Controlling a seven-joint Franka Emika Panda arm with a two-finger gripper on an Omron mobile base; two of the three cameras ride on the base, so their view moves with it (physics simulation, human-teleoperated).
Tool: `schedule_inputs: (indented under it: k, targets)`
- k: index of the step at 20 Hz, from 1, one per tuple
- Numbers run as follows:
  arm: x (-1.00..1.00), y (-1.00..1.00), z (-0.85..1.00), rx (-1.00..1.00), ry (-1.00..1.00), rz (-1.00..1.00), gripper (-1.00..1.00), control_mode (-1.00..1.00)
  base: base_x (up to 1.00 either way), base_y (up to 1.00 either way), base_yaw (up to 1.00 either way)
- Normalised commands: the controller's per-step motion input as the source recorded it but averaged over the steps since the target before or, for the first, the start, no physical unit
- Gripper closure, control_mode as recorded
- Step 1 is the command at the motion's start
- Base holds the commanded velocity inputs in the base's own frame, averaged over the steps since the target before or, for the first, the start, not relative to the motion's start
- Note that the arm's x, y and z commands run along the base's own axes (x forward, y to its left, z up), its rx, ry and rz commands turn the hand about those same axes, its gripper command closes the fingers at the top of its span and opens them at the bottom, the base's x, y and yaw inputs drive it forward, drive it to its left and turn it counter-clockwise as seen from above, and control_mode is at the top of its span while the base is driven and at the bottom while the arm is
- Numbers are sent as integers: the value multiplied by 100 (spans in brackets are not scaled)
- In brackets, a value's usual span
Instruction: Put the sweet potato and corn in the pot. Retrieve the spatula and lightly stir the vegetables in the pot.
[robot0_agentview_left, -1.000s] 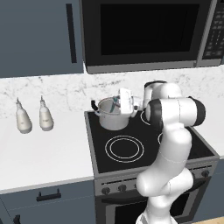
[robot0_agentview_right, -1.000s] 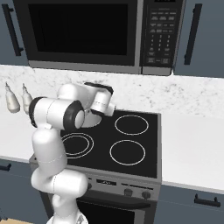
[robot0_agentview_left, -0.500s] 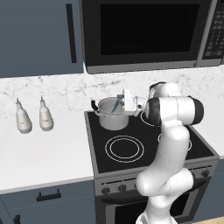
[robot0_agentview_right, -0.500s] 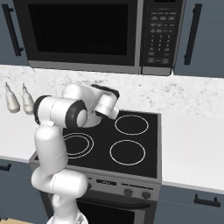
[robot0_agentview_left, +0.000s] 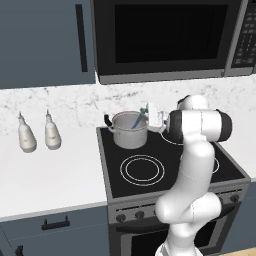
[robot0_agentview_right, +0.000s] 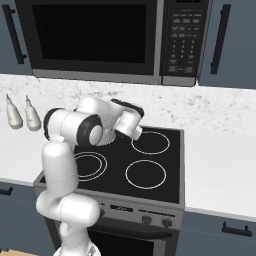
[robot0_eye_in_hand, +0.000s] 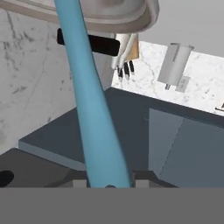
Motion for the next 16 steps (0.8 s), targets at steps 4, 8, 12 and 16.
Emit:
schedule_inputs:
  k: [4,8,12,16]
  targets:
    - [17,-12,-1,2,3,0,100,-100,0,0,0]
    - [24,-1,-5,0,5,0,100,-100,0,0,0]
    - [33,0,-10,4,1,-1,100,-100,0,0,0]
    - [35,1,-16,9,0,-3,100,-100,0,0,0]
